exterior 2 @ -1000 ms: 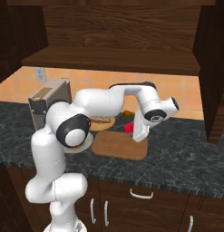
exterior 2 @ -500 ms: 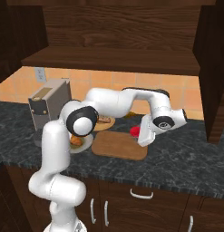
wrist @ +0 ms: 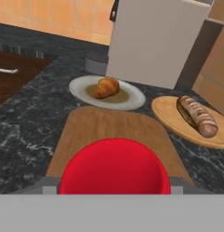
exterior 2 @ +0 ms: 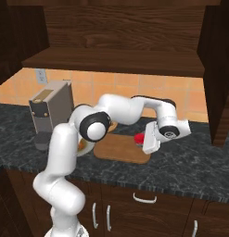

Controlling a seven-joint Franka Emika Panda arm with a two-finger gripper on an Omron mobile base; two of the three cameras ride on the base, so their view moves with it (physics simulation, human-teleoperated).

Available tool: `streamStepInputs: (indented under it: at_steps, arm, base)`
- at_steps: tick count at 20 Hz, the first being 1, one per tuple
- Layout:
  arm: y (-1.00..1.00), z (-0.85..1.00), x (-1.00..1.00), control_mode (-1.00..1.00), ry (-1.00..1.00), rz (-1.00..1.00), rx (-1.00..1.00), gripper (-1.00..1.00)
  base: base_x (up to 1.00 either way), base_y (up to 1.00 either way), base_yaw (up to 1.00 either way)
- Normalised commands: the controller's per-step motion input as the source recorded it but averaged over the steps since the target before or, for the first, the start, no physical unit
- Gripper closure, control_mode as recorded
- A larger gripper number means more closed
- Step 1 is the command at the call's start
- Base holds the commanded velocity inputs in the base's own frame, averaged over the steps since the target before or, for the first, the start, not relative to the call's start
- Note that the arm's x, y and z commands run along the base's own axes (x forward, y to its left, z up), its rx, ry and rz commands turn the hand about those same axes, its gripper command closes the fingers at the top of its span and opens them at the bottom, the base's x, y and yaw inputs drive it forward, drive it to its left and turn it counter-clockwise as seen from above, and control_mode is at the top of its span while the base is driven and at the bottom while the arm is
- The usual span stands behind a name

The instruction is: From the different types of pastries on the counter, select a croissant and place it on the cutting board. Then retrieve a jar of jam from the cabinet and place it alongside the croissant on the cutting board.

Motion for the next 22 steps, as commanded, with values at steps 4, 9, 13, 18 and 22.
streamStepInputs:
  at_steps: [4, 9, 13, 18, 22]
  arm:
    - [0.22, -0.3, 0.04, -1.0, 0.0, -0.02, 0.0, 1.0]
    - [0.14, -0.32, 0.22, -1.0, 0.0, -0.01, 0.0, 1.0]
    - [0.01, -0.37, 0.22, -1.0, 0.0, 0.0, 0.0, 1.0]
    - [0.0, -0.4, 0.21, -1.0, 0.0, 0.0, 0.0, 1.0]
    - [0.04, -0.29, 0.16, -1.0, 0.0, 0.0, 0.0, -1.0]
  base:
    - [0.0, 0.0, 0.0]
    - [0.0, 0.0, 0.0]
    - [0.0, 0.0, 0.0]
    - [0.0, 0.0, 0.0]
    - [0.0, 0.0, 0.0]
